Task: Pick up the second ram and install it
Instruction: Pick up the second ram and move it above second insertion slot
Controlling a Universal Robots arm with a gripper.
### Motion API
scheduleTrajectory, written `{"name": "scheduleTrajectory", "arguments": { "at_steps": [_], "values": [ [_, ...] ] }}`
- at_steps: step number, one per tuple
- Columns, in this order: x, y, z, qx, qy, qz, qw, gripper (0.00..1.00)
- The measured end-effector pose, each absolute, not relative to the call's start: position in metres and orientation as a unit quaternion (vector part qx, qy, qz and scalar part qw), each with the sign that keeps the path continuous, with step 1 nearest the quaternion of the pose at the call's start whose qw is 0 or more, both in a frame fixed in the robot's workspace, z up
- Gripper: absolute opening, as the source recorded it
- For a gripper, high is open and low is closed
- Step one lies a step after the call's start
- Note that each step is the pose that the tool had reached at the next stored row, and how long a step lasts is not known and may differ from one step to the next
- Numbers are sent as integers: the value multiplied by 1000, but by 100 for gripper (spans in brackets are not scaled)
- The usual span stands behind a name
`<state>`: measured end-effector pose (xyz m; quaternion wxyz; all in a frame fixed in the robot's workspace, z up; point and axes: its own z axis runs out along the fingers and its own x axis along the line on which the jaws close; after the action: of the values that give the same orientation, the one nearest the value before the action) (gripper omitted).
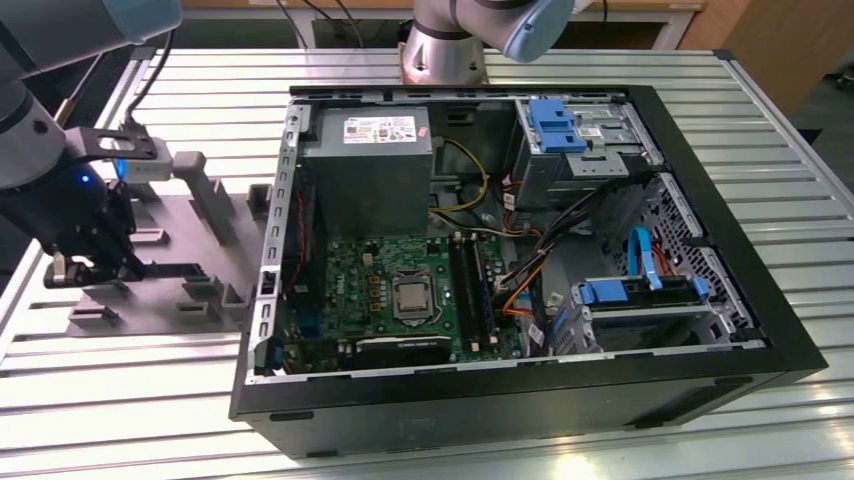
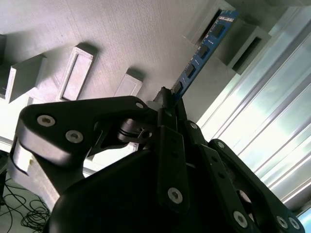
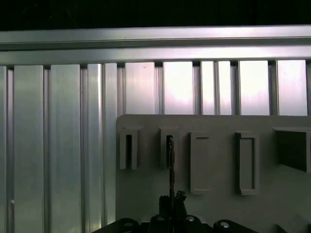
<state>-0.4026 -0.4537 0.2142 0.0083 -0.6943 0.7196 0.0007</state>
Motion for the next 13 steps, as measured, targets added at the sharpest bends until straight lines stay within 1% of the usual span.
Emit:
{"name": "scheduleTrajectory", "arguments": {
  "at_steps": [13],
  "values": [
    [-403, -454, 218, -694, 720, 1, 8, 14]
  ]
}}
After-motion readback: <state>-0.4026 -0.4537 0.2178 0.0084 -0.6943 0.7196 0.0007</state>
